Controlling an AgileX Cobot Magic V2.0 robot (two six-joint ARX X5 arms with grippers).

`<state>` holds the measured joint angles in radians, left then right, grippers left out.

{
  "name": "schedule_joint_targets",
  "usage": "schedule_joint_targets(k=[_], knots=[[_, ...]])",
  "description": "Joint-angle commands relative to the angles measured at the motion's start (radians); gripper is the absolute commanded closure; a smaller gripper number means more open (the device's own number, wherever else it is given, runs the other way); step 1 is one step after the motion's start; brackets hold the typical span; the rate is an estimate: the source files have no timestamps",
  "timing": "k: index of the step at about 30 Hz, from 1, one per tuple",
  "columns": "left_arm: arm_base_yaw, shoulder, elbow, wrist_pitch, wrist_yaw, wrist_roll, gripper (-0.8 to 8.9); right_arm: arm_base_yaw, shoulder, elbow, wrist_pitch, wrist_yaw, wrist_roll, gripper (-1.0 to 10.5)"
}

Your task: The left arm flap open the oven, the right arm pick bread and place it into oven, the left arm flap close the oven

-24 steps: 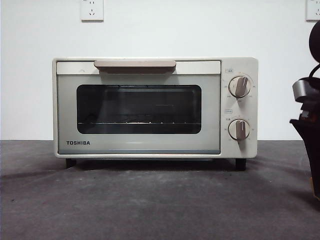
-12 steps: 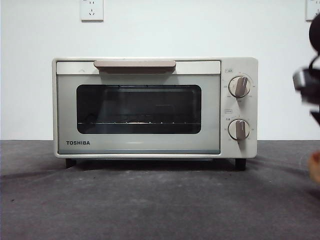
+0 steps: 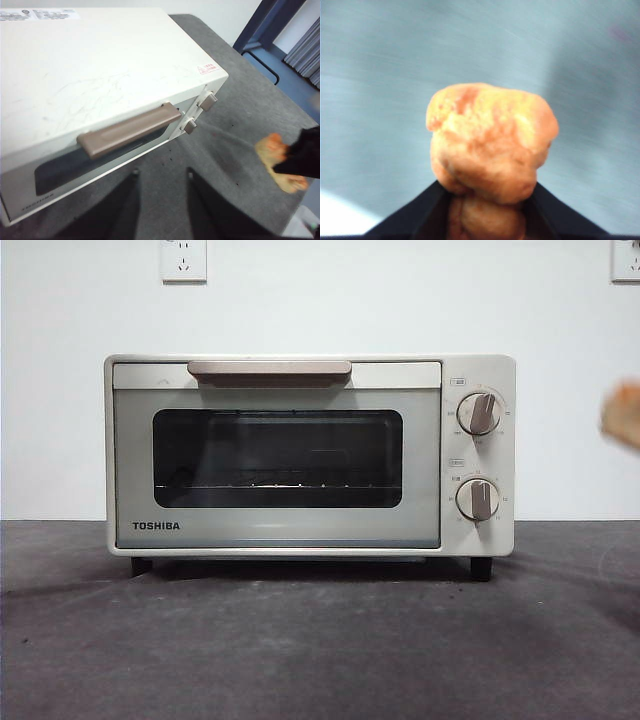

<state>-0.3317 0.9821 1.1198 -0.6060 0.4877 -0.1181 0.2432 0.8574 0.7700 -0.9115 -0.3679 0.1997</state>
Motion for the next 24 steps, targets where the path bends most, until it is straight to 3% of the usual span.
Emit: schedule_joint_targets(k=[1, 13, 24], knots=[[-0.02, 0.089, 0.076, -0.021, -0.001, 0.039, 7.65, 0.005, -0.09, 0.013, 0.014, -0.089, 0.015, 8.0], [-0.113, 0.396, 0.235, -0.012, -0.062, 0.237, 7.97, 0.005, -0.405, 0.014, 0.052, -0.113, 0.121, 8.0], [-0.121, 0.527, 0.235, 0.068, -0.083, 0.266, 7.97, 0.005, -0.488, 0.014, 0.059, -0.102, 0.141, 8.0]])
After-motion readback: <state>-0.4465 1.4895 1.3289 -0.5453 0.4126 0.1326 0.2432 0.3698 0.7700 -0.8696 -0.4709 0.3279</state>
